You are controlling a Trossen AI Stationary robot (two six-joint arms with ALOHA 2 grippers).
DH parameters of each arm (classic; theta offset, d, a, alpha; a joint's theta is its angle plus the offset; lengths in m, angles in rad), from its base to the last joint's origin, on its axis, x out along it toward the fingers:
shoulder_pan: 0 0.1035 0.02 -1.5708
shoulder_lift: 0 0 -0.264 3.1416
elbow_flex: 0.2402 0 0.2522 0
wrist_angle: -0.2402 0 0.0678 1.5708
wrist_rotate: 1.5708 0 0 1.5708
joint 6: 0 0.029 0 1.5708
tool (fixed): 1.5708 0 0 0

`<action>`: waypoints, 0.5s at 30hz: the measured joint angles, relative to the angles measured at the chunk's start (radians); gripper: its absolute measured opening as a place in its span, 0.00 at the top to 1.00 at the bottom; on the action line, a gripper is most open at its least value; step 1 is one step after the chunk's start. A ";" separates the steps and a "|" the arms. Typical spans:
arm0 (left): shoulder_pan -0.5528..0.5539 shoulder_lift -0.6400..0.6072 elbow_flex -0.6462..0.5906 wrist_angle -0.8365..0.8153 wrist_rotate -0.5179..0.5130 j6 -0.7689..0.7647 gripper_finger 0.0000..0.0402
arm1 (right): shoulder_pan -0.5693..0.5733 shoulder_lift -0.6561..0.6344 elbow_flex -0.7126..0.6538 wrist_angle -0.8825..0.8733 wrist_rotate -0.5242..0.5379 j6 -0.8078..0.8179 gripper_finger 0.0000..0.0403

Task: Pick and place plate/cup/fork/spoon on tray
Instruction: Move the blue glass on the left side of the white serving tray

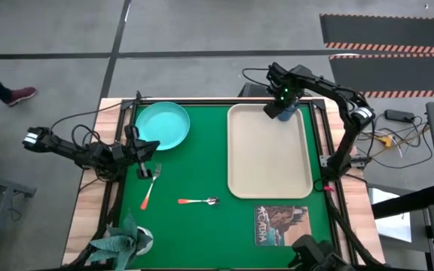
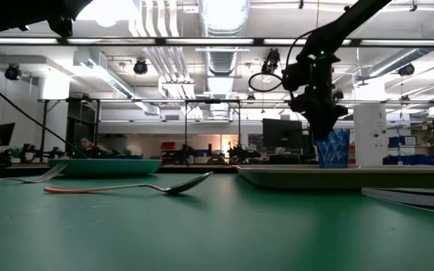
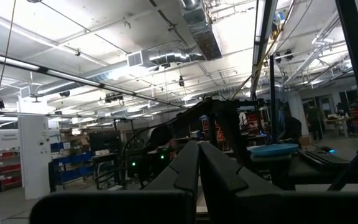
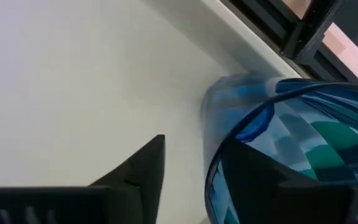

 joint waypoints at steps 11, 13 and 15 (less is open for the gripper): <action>0.000 -0.011 0.000 0.000 0.000 0.000 1.00 | 0.042 -0.024 0.000 -0.013 0.008 -0.005 0.97; 0.000 -0.011 0.003 0.000 0.000 0.000 1.00 | 0.074 -0.031 0.000 -0.015 0.046 0.005 0.97; 0.000 -0.011 0.003 0.000 0.000 0.000 1.00 | 0.118 -0.034 0.006 -0.020 0.098 0.016 0.97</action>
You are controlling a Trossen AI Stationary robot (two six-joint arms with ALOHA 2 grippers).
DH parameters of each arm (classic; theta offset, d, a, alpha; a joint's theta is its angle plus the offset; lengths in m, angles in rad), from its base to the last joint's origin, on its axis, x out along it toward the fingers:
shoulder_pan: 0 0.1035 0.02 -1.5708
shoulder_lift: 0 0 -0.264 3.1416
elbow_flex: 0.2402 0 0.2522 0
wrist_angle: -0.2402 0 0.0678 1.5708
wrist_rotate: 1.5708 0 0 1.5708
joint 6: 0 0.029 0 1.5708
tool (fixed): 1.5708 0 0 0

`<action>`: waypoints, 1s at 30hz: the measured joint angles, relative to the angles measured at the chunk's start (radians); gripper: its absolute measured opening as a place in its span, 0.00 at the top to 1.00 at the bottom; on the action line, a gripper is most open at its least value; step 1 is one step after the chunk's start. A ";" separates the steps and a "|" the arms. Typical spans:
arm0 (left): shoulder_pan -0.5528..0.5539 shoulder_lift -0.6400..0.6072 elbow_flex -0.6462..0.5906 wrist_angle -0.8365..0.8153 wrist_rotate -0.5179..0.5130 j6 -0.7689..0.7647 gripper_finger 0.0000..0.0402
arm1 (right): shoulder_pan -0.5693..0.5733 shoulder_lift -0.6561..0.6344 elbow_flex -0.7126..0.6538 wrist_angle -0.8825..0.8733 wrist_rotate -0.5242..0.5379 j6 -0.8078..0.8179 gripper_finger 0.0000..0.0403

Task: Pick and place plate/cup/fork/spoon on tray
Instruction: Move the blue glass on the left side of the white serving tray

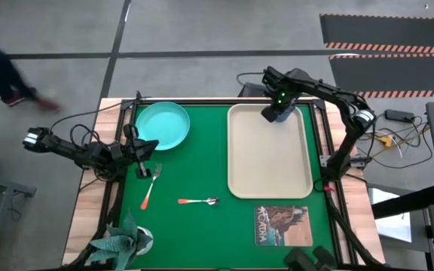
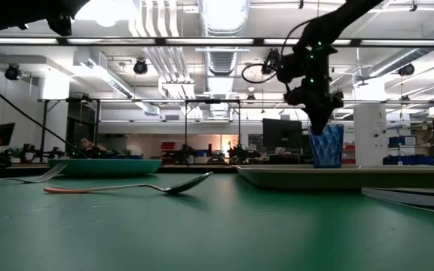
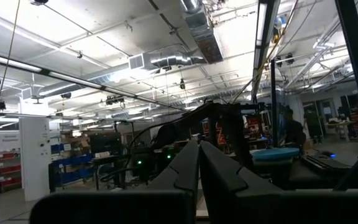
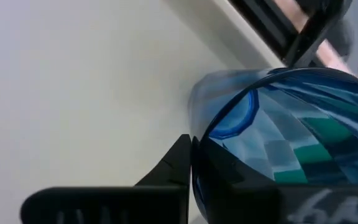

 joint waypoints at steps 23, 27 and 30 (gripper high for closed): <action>0.000 -0.008 0.000 0.030 0.000 0.001 1.00 | 0.295 0.304 0.469 -0.120 -0.020 -0.048 0.98; 0.000 -0.006 0.000 0.026 0.000 0.001 1.00 | 0.294 0.385 0.568 -0.174 -0.019 -0.086 0.98; 0.000 -0.006 0.000 0.026 0.000 0.001 1.00 | 0.294 0.423 0.618 -0.175 -0.019 -0.100 0.98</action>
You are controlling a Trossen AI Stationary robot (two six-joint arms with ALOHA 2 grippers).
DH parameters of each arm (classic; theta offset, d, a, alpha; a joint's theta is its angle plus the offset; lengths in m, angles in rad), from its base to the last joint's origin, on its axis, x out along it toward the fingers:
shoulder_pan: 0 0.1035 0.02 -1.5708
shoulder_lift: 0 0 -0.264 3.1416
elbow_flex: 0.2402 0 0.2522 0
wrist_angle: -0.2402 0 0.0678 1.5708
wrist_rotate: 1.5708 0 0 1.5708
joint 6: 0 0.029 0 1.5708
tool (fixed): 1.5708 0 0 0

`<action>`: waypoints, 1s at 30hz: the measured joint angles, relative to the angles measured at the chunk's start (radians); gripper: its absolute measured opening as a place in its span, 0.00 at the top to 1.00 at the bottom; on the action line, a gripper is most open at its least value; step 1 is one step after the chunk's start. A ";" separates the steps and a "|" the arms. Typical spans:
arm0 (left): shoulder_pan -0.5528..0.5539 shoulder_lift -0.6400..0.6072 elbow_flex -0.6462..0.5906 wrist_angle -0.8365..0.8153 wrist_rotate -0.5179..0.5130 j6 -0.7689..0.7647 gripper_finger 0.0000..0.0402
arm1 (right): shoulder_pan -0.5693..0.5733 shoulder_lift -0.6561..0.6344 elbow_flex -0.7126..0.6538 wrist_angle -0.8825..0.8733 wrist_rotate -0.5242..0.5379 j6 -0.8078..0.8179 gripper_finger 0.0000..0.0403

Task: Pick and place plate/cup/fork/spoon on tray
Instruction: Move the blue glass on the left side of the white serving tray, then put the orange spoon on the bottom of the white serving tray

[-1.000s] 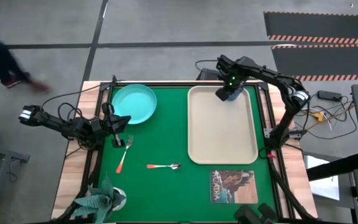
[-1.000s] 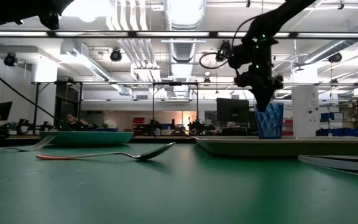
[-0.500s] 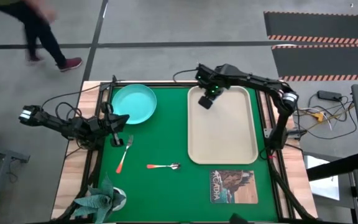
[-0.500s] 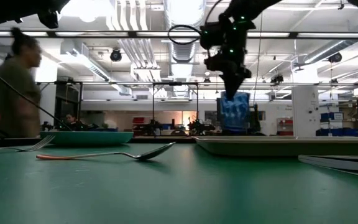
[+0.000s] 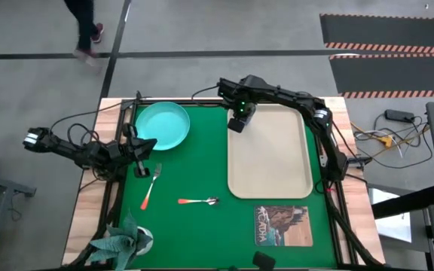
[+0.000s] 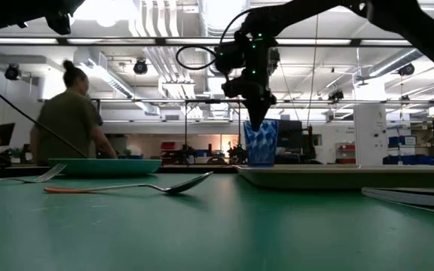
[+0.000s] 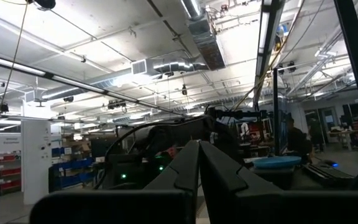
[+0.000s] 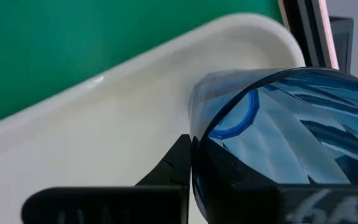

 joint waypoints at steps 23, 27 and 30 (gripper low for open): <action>0.000 0.000 -0.003 0.000 0.000 0.000 1.00 | -0.003 0.035 0.086 -0.037 0.001 0.042 0.70; 0.000 0.008 0.000 0.001 0.000 -0.001 1.00 | 0.002 -0.019 0.121 -0.067 0.002 0.065 0.68; 0.000 0.018 0.002 0.000 -0.009 -0.001 1.00 | 0.021 -0.100 0.107 -0.062 0.000 0.075 0.68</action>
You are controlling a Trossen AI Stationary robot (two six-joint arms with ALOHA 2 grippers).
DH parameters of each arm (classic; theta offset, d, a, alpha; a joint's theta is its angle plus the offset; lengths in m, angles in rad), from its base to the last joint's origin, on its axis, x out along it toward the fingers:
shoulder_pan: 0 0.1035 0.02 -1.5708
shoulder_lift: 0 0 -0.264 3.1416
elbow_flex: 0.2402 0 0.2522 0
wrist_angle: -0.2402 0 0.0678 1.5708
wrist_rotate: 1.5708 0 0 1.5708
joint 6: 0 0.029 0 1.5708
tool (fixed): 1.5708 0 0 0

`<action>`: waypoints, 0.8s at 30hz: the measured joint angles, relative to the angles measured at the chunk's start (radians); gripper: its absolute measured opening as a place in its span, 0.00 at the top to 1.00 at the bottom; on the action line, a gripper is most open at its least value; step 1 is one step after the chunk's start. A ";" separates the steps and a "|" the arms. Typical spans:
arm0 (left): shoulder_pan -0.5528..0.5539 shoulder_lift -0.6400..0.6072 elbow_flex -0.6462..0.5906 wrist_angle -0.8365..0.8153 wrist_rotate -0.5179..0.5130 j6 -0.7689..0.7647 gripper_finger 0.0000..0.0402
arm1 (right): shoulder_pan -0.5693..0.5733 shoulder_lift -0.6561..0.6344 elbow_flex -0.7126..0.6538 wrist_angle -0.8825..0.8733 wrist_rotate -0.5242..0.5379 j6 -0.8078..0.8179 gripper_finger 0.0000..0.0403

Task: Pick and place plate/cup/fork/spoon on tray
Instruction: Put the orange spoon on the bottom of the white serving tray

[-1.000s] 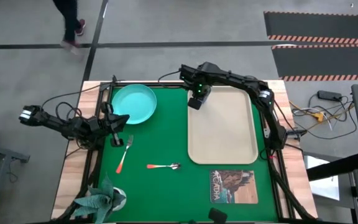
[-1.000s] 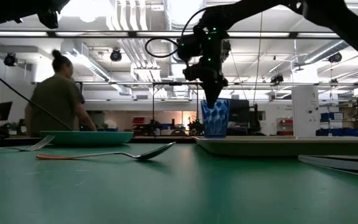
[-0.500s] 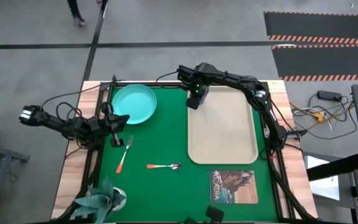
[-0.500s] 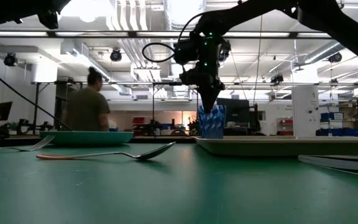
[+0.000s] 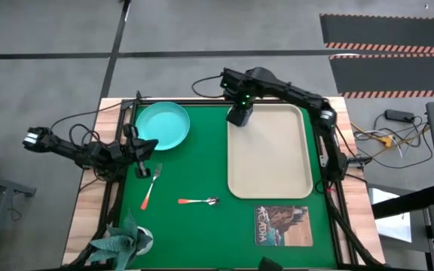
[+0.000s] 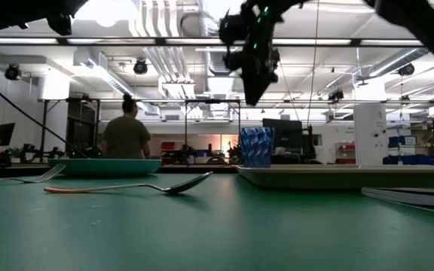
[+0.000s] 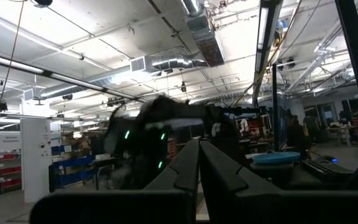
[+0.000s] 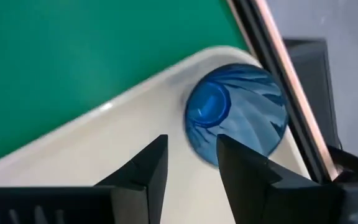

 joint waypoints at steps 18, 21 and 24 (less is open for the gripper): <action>0.000 0.099 0.049 0.006 -0.060 -0.005 1.00 | 0.233 -0.710 -0.861 0.752 0.000 0.034 0.73; 0.000 0.129 0.071 0.002 -0.060 -0.027 1.00 | 0.261 -0.814 -1.025 0.852 0.000 0.053 0.74; 0.000 0.171 0.101 0.001 -0.059 -0.029 1.00 | 0.288 -0.908 -1.179 0.960 0.000 0.064 0.75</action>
